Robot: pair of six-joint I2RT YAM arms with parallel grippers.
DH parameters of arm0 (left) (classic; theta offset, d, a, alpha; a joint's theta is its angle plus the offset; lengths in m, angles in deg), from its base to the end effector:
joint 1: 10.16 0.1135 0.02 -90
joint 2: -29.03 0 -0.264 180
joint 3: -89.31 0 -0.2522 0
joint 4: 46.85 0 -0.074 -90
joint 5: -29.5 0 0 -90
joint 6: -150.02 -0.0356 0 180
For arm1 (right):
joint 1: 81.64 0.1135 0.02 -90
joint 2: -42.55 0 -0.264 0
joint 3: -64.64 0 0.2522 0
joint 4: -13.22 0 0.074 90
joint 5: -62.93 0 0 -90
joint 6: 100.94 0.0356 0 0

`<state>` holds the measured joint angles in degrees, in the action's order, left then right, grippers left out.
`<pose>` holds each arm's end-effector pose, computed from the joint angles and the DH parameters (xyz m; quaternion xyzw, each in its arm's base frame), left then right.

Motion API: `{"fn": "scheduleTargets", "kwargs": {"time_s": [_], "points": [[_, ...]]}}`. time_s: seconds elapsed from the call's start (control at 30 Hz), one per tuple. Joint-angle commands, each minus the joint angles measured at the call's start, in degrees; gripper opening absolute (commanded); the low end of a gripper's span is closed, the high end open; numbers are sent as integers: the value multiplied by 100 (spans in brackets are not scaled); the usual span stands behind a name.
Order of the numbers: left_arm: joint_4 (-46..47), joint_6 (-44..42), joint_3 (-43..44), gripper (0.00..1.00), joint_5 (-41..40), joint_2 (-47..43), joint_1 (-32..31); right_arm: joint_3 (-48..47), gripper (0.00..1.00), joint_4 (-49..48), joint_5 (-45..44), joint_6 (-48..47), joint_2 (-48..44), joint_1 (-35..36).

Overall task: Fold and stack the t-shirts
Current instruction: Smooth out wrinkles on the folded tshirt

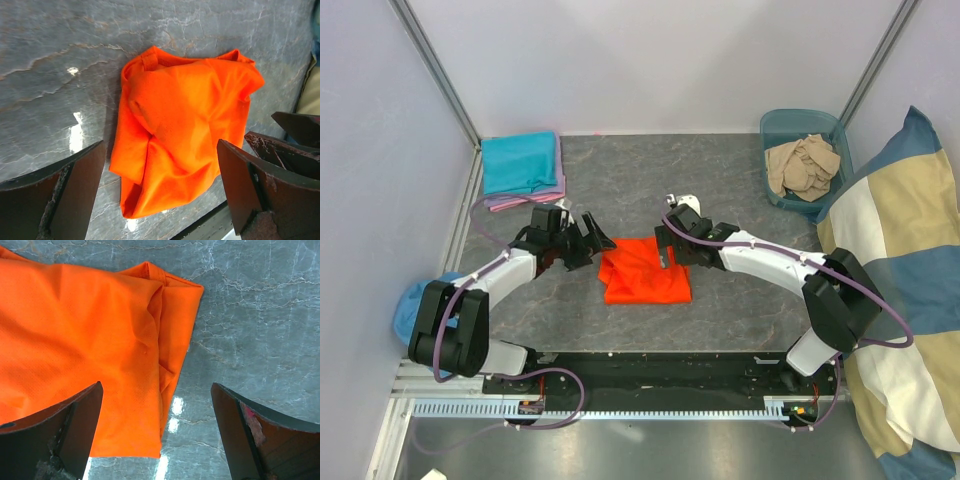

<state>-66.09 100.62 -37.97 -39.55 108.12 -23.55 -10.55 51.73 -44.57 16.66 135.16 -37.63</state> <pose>0.2607 -0.0751 0.1841 -0.1474 0.9011 -0.3186 0.2546 0.2470 0.2238 0.2123 -0.0908 0.9417 0.0514 0.3199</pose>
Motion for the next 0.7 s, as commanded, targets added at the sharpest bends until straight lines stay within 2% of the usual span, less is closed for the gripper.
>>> {"fn": "scheduleTargets", "kwargs": {"time_s": [0.0, 0.3, 0.67], "points": [[389, 194, -55, 100, -109, 273, -146, 157, 98, -339, 176, 202, -51, -111], [425, 141, -178, 100, -240, 599, -384, 719, 98, -902, 879, 545, -77, -507], [530, 132, -161, 100, -320, 1152, -576, 913, 98, -1016, 1231, 580, -68, -534]]}}
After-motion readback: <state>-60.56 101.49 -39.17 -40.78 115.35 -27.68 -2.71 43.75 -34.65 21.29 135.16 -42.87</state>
